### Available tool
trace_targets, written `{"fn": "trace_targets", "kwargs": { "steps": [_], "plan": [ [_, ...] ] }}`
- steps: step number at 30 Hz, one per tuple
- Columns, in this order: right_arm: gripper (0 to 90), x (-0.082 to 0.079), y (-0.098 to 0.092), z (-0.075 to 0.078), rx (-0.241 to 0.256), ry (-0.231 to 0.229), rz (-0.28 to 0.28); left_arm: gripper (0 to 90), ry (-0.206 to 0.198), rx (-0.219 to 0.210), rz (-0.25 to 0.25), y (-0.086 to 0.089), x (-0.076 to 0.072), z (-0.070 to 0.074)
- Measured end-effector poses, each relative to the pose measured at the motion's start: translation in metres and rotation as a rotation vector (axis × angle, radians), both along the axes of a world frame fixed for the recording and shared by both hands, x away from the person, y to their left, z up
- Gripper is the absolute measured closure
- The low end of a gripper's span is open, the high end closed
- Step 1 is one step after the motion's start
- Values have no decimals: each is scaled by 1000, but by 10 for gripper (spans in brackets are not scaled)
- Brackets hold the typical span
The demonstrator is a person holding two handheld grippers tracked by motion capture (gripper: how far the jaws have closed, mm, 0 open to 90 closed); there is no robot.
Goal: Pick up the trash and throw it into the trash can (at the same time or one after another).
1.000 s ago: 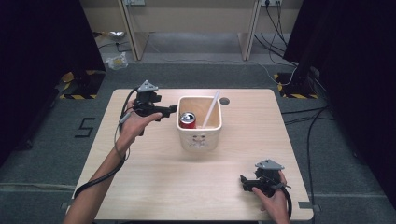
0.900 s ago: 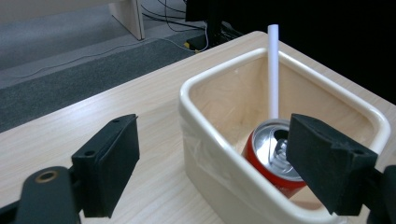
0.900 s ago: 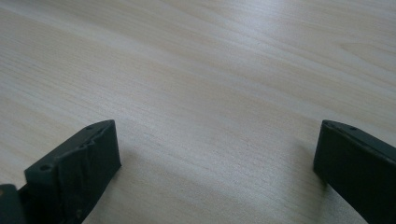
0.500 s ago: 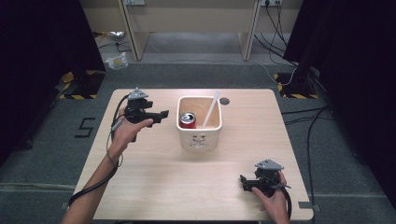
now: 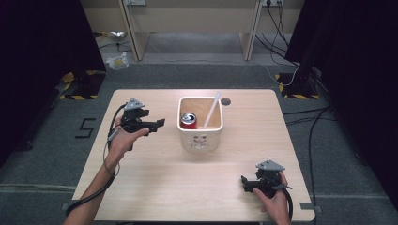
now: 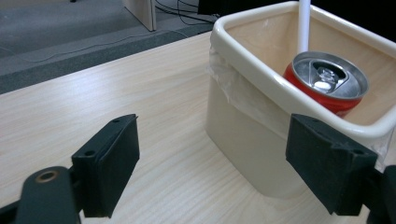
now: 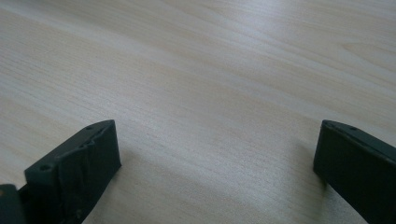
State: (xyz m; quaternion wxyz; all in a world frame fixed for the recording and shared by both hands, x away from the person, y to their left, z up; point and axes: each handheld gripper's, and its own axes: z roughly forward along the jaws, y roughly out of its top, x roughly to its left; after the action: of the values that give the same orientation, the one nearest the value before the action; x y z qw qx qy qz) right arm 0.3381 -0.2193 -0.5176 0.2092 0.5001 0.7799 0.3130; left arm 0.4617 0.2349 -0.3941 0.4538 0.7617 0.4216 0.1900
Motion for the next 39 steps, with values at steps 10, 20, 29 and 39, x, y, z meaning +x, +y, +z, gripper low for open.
{"fn": "trace_targets", "kwargs": {
  "steps": [10, 20, 29, 39],
  "plan": [
    [7, 0, 0, 0, -1, -1, 1, 171, -6, 10, 9, 3, -8, -12],
    [7, 0, 0, 0, -1, -1, 1, 171, -7, 26, 4, 5, -15, -25],
    [7, 0, 0, 0, -2, -2, 2, 171, 2, 13, 12, 11, -21, -40],
    [7, 0, 0, 0, -2, -2, 2, 171, 13, -5, 11, 15, -25, -58]
  ]
}}
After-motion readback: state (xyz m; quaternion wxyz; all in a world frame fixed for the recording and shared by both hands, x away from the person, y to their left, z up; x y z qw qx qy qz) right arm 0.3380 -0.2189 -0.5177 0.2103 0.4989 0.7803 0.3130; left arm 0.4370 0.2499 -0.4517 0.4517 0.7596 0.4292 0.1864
